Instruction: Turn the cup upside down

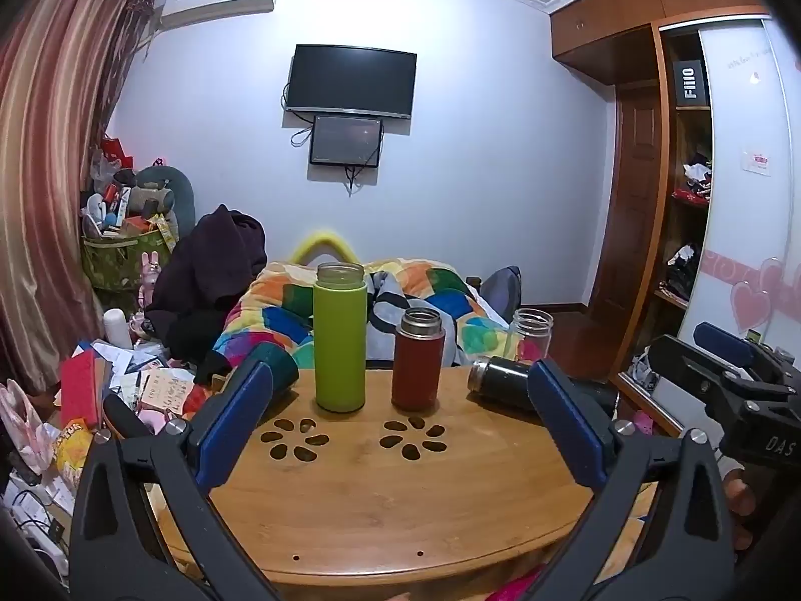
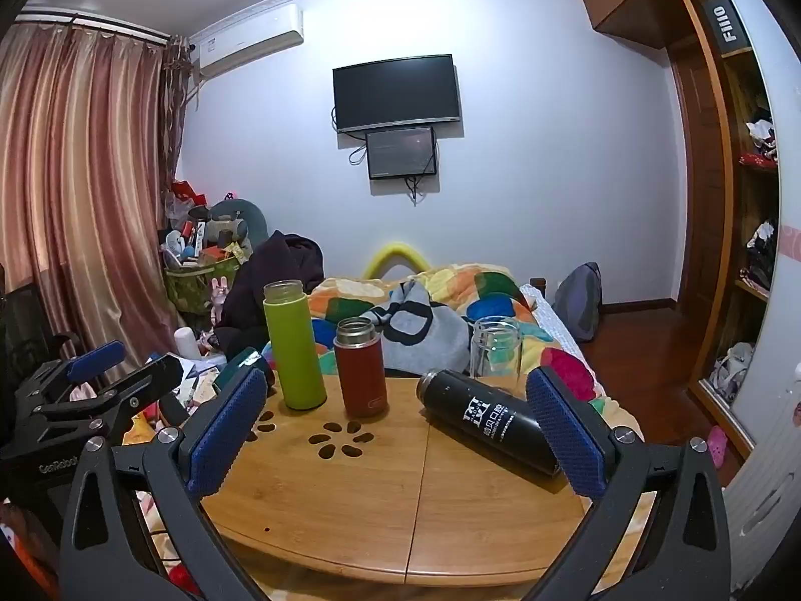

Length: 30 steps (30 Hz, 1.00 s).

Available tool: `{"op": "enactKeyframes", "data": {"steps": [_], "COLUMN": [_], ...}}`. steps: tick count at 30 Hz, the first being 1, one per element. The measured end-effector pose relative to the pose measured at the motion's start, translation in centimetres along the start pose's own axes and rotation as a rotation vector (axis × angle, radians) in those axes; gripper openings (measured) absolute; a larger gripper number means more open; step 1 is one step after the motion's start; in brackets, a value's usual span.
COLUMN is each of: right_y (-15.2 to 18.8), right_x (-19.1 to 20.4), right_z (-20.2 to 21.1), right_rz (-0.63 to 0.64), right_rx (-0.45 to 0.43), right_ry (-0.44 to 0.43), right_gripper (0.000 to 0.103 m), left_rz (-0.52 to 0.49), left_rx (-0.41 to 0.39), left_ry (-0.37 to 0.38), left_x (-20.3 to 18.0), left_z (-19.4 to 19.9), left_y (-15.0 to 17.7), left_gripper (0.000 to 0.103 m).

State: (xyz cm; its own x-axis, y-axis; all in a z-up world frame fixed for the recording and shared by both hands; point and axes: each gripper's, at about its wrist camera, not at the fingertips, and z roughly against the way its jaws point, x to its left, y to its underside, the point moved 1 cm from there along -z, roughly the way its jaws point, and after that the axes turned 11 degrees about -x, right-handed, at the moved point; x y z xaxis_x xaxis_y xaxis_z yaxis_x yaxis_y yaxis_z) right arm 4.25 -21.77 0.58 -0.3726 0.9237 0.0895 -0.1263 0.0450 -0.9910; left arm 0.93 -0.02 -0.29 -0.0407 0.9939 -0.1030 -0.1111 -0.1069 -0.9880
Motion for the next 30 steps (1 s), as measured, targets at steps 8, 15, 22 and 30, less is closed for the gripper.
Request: {"op": "enactKeyframes", "data": {"steps": [8,15,22,30], "right_y": [0.0,0.1,0.3,-0.3], "right_x": [0.1,0.1,0.1,0.6], "right_z": [0.0,-0.1,0.0,0.2], "right_rz": [-0.001,-0.007,-0.006,-0.005], "right_rx": [0.005,0.009,0.007,0.006], "right_ry": [0.003,-0.002,-0.003,-0.007], "right_gripper": [0.103,0.103,0.103,0.103], "left_rz": [-0.012,-0.031,-0.017,-0.016], "left_rx": [0.000,-0.011,-0.017,-0.021], "left_ry": [0.012,0.009,0.002,0.000], "left_x": [0.3,-0.4,-0.2,-0.1], "left_z": [-0.1,0.2,0.6,0.7], "left_y": [-0.3,-0.2,-0.4,-0.4], "left_gripper": [0.103,0.103,0.103,0.103]}}
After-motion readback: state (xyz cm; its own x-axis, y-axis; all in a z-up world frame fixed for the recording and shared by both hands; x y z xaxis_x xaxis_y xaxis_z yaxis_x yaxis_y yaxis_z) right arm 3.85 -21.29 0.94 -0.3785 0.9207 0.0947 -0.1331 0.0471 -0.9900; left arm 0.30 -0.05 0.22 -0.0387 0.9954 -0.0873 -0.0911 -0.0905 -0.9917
